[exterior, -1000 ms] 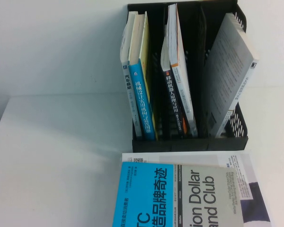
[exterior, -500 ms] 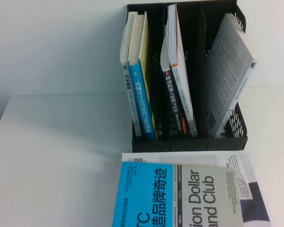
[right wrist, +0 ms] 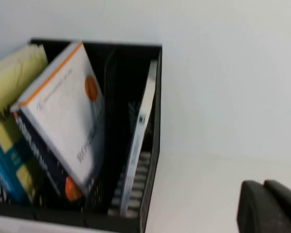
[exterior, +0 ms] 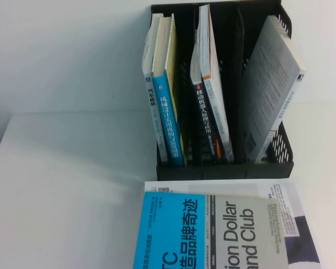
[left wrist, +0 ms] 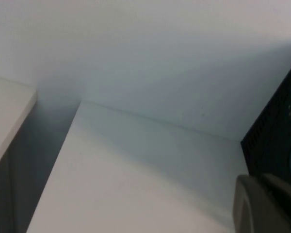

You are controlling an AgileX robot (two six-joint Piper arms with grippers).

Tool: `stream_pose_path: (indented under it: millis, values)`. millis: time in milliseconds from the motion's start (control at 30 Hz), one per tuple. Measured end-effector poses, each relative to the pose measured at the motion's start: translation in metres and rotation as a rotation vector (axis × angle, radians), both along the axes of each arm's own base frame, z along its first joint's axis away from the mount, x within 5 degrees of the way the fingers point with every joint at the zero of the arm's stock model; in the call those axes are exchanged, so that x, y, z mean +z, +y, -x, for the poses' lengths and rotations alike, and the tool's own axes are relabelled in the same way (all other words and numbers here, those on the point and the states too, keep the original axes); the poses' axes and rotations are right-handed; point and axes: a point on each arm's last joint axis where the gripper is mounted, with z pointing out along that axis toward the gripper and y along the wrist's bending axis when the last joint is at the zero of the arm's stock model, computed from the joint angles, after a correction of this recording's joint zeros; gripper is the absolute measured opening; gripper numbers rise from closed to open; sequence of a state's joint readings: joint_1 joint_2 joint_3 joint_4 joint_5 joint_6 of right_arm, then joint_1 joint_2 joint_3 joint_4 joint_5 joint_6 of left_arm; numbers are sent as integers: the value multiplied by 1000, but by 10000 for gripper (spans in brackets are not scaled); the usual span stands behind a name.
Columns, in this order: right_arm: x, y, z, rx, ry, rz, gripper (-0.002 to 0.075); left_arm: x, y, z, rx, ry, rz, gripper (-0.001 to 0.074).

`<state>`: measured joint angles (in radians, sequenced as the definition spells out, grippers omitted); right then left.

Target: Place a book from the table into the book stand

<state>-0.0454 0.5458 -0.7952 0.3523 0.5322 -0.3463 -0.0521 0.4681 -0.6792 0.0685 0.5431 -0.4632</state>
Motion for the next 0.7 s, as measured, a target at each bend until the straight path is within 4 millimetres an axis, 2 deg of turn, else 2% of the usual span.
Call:
stream_pose_path:
  millis: [200, 333, 433, 533, 700]
  values:
    - [-44, -1, -23, 0, 308, -22, -3, -10, -4, -19, -66, 104, -83, -4]
    - [-64, -4, -52, -20, 609, -13, -3, -13, -14, -37, -181, 164, -102, -4]
    - [-74, -4, -74, -8, 762, -25, -3, -18, -24, -51, -278, 197, -85, -4]
    - [-82, -1, -88, 11, 818, -70, -3, -25, -34, -65, -390, 231, -46, -4]
    - [-90, 10, -97, 97, 884, -162, -3, -42, -53, -88, -583, 315, 66, -4]
